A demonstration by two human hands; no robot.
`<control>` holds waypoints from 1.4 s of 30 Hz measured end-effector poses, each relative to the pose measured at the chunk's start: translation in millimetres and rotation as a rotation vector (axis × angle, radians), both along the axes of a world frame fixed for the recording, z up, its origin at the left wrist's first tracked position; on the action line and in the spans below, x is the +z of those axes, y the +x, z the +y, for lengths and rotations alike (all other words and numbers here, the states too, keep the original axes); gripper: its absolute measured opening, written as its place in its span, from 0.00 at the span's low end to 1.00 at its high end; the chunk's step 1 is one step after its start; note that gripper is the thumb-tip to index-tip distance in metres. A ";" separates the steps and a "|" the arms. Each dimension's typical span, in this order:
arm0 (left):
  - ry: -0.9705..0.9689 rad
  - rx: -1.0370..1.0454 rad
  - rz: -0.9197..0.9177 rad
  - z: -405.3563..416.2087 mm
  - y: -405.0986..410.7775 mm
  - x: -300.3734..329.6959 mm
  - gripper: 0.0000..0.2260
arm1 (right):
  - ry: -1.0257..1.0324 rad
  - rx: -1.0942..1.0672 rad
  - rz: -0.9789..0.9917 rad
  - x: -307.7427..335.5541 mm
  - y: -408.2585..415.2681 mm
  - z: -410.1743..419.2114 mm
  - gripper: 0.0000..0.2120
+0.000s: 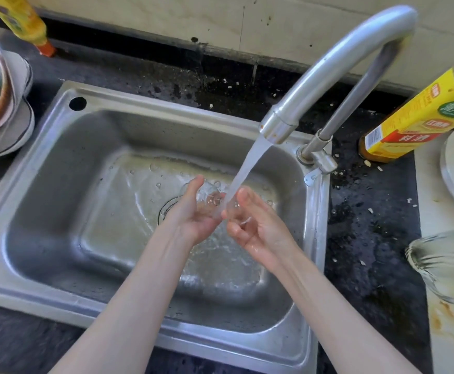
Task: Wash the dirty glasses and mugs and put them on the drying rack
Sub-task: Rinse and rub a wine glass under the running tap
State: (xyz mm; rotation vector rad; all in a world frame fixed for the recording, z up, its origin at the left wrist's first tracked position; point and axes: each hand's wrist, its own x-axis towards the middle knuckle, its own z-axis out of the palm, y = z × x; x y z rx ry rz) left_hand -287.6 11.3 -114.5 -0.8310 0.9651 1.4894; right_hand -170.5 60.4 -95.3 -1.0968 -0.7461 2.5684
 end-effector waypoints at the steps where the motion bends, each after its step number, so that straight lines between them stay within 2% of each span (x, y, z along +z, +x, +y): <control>1: 0.003 -0.007 -0.027 0.6 2.1 4.8 0.24 | -0.039 -0.021 0.019 -0.4 0.5 -0.4 0.14; 4: 0.011 -0.015 -0.082 2.5 3.4 6.1 0.21 | -0.141 -0.052 0.111 -2.3 3.4 -2.0 0.11; 6: 0.002 0.004 -0.114 2.9 1.5 4.2 0.23 | -0.161 -0.033 0.172 -3.1 6.3 -2.7 0.12; 9: 0.030 0.013 -0.151 -1.6 1.0 2.1 0.23 | -0.115 0.006 0.192 -3.9 7.5 -3.9 0.16; 12: 0.064 0.027 -0.120 -3.7 5.3 -0.2 0.22 | -0.005 0.026 0.095 -5.5 5.1 -1.4 0.17; 16: 0.119 0.047 0.058 -3.6 7.3 -11.7 0.26 | 0.070 -0.017 -0.043 -11.6 5.3 0.3 0.15; 20: 0.128 -0.019 0.364 -9.3 7.8 -17.1 0.13 | 0.063 0.019 -0.142 -20.1 14.0 -5.6 0.16; 23: 0.201 -0.129 0.567 -11.7 23.1 -8.7 0.21 | -0.032 -0.070 -0.228 -31.4 14.0 -11.7 0.05; 27: 0.224 -0.429 0.863 -18.6 38.7 -0.7 0.29 | -0.265 -0.251 -0.255 -44.5 14.8 -10.1 0.05; 28: 0.202 -0.516 0.937 -21.6 39.0 0.4 0.30 | -0.313 -0.245 -0.263 -45.9 16.4 -9.6 0.03; 30: 0.208 -0.607 0.999 -27.2 38.4 5.3 0.30 | -0.345 -0.167 -0.308 -48.5 18.3 -10.0 0.08; 32: 0.242 -0.664 1.042 -32.7 37.9 6.1 0.30 | -0.344 -0.096 -0.381 -49.3 18.5 -13.4 0.07; 36: 0.158 -0.835 1.342 -39.0 33.8 10.2 0.29 | -0.211 0.050 -0.535 -45.7 19.7 -13.9 0.03; 40: 0.114 -0.842 1.494 -38.3 31.9 19.1 0.28 | -0.172 0.034 -0.533 -36.5 20.2 -5.1 0.02; 42: 0.111 -0.865 1.534 -36.9 33.0 25.6 0.27 | -0.177 -0.048 -0.525 -28.2 22.0 5.5 0.05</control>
